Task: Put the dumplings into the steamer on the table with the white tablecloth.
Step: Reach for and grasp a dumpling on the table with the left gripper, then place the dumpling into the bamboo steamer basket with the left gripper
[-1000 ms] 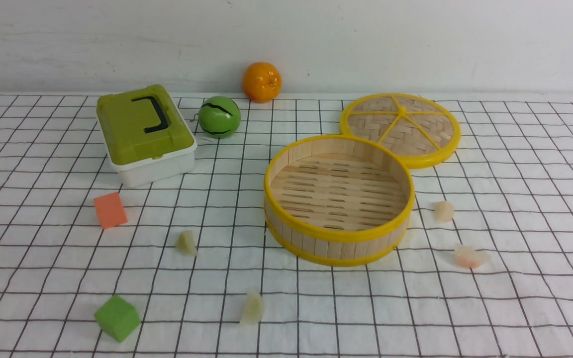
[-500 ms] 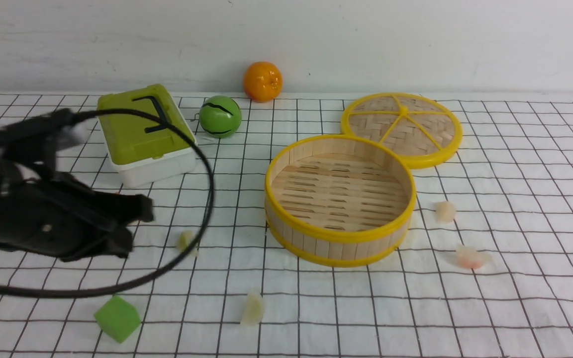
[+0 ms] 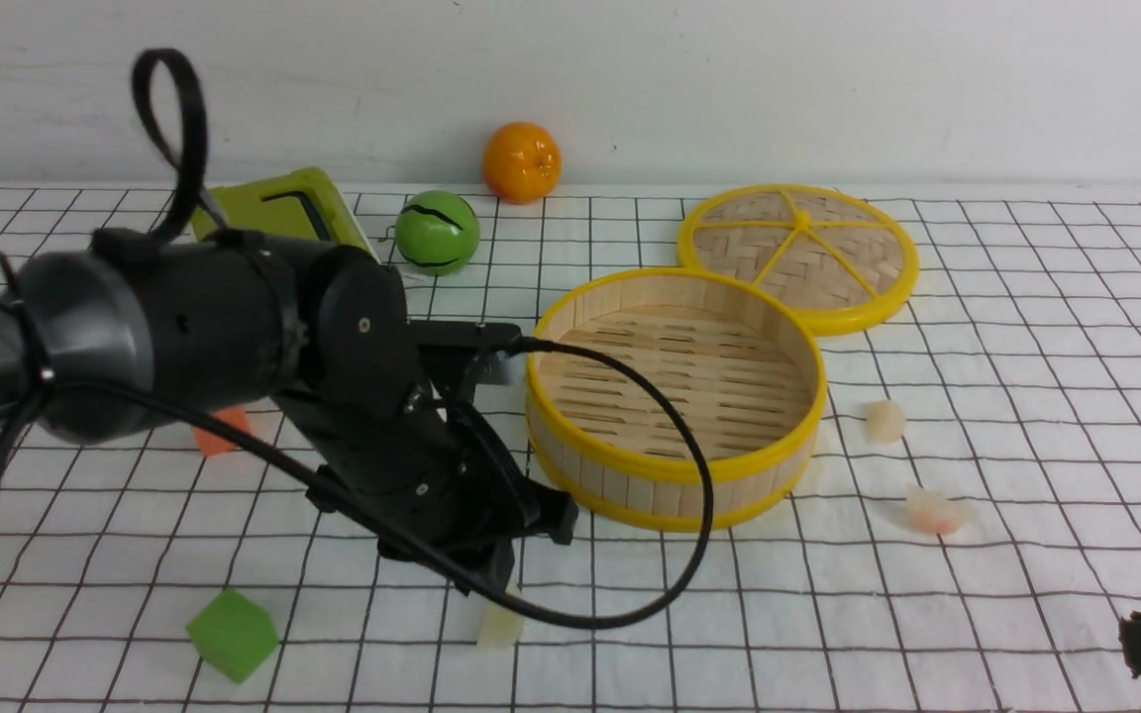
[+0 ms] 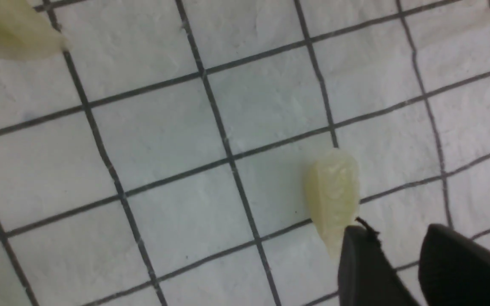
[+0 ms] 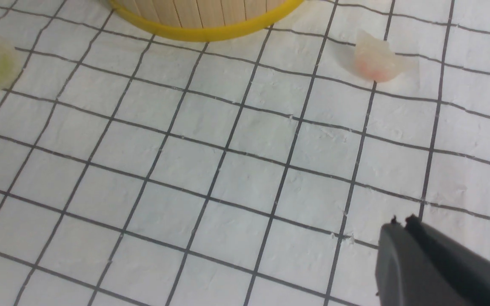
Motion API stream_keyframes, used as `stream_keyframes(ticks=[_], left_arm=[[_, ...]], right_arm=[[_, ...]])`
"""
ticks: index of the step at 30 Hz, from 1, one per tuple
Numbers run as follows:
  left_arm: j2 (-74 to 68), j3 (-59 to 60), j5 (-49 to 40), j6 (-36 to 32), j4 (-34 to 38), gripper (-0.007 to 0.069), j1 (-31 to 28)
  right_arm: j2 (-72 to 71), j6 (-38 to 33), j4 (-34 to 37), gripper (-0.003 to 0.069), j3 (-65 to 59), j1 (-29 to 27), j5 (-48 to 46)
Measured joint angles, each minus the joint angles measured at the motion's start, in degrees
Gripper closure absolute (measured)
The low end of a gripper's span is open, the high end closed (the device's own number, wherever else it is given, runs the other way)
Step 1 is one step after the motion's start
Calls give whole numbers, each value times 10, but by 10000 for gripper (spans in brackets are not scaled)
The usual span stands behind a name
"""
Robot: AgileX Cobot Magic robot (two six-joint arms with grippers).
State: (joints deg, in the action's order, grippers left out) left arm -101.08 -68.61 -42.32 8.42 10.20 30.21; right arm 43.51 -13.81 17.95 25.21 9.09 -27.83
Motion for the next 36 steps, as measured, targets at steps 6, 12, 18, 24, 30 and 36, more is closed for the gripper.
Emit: stream_keyframes(ticks=[6,12,18,24,30,36], left_arm=[[-55,0,26,-24,-8,269,2],[-78,0,40,-57,-3,401,10],[-77,-13,36,-57,-1,461,10],[-43,-82,-45,-57,0,461,10],[-39,-205,-4,-48,28,461,10],[-171,-388,-1,-5,37,461,10]], right_arm=[[0,0,9,650,0,0,1],[0,0,14,643,0,0,6],[0,0,14,638,0,0,7],[0,0,14,629,0,0,11],[0,0,14,629,0,0,15],[0,0,14,627,0,0,18]])
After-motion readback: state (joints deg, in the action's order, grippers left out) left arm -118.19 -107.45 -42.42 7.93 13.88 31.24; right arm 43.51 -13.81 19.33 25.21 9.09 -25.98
